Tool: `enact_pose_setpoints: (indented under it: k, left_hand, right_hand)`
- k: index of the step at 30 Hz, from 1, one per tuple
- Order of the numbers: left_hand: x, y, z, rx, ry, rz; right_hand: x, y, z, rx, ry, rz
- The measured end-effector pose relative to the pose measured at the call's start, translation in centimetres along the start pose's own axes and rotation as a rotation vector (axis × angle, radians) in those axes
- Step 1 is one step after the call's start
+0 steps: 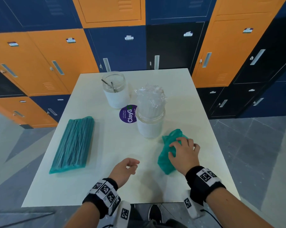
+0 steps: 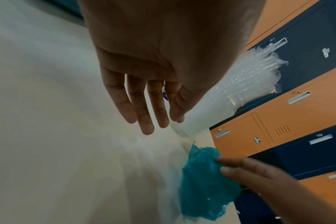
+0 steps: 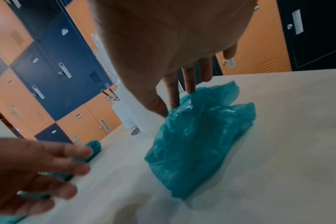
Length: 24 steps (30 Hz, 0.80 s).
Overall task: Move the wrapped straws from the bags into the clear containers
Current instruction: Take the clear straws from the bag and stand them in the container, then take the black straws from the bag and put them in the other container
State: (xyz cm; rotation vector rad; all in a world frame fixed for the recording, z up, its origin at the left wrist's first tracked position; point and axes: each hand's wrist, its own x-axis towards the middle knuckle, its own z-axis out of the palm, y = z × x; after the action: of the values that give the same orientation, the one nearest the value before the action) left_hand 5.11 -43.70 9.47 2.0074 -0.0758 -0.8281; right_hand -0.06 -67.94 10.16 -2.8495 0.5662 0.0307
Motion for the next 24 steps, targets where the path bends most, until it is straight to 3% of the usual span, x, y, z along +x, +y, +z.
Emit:
enact_pose_setpoints:
  k: [3,6,11,15,19,22,24]
  left_hand:
    - [-0.6,-2.1,-1.2,0.039,-0.008,-0.054]
    - [-1.3,-3.7,-2.8,0.032,0.023,-0.093]
    - [-2.1,-4.8,-7.3,-0.045,0.203,-0.079]
    - [-2.0,-5.3,-12.2,-0.086,0.345,-0.046]
    - [-1.0,-6.1,-17.6,0.016,0.499,-0.037]
    - [0.8,-7.4,-21.2,0.160,0.584,-0.120]
    - [1.7,-8.3,-22.5,0.267,0.555,-0.237]
  right_hand:
    - [0.4,-1.8,-0.3,0.090,0.156,-0.053]
    - [0.8,-4.1,-0.3,0.184,0.154,-0.170]
    - [1.6,-9.0,0.6,0.316,-0.084,-0.299]
    - [2.6,-14.0,2.0,0.403,-0.228,-0.297]
    - [3.9,-19.6,3.2,0.455,-0.405,-0.253]
    - [4.8,-23.4,4.3,0.461,-0.514,-0.204]
    - [5.1,-25.4,5.4,0.478,-0.594,-0.145]
